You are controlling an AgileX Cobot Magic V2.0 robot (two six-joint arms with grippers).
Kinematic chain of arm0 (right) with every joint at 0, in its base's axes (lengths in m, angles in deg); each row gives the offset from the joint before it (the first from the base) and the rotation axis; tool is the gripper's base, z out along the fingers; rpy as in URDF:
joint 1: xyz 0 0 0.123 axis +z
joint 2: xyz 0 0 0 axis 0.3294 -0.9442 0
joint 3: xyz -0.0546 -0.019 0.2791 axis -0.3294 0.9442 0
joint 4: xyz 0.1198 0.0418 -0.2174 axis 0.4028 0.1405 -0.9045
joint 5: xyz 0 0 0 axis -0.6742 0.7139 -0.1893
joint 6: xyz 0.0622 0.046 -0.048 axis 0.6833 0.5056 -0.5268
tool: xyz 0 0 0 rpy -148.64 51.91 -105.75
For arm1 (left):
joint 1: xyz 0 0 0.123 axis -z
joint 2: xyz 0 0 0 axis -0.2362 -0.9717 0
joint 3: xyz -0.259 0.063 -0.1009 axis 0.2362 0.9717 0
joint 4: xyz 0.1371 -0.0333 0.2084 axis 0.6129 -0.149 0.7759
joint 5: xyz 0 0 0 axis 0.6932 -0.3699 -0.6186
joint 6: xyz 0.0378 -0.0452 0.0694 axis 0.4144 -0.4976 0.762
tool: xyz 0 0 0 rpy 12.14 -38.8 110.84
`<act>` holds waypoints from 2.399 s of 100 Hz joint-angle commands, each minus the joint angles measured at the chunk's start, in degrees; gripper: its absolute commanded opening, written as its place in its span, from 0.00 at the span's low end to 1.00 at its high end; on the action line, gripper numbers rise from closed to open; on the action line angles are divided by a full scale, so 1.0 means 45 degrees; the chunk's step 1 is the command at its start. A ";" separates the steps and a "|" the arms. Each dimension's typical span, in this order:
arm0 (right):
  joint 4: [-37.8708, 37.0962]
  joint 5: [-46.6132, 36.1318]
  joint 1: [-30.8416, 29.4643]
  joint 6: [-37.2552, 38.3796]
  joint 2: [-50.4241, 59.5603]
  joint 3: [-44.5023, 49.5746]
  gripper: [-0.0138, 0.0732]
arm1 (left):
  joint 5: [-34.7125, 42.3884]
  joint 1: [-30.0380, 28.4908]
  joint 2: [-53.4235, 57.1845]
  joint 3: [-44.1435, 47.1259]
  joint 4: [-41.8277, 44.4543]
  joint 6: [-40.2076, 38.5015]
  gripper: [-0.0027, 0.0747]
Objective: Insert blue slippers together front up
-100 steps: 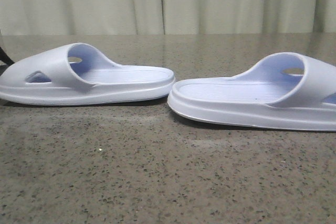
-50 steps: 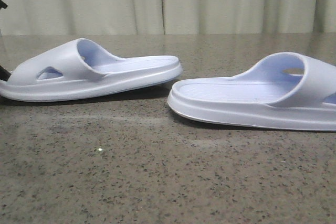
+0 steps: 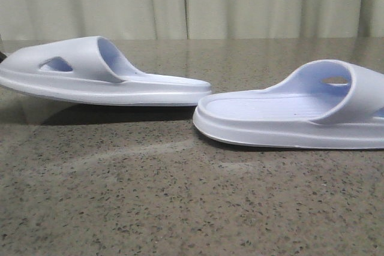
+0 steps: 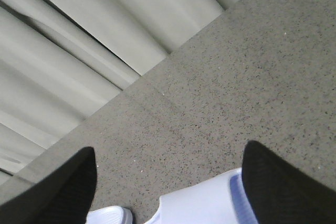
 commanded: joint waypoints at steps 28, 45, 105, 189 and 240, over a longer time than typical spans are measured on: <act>0.0131 -0.0939 0.0026 0.1214 -0.0158 0.0019 0.73 | -0.0167 0.0085 0.2212 -0.0317 -0.0655 0.0089 0.07; 0.0153 -0.1077 0.0026 0.1926 -0.0158 0.0604 0.73 | 0.0115 0.0085 0.3050 -0.0317 -0.0661 0.0089 0.07; 0.1944 -0.1929 0.0000 0.2576 -0.1979 0.1312 0.73 | -0.0113 0.0085 0.3534 -0.0317 -0.0763 0.0089 0.07; 0.2353 -0.2786 0.0000 0.2554 -0.5131 0.1287 0.63 | -0.0067 0.0085 0.3534 -0.0317 -0.0763 0.0089 0.07; 0.2353 -0.2507 0.0000 0.2444 -0.6072 0.1239 0.63 | 0.0010 0.0085 0.3534 -0.0317 -0.0763 0.0116 0.07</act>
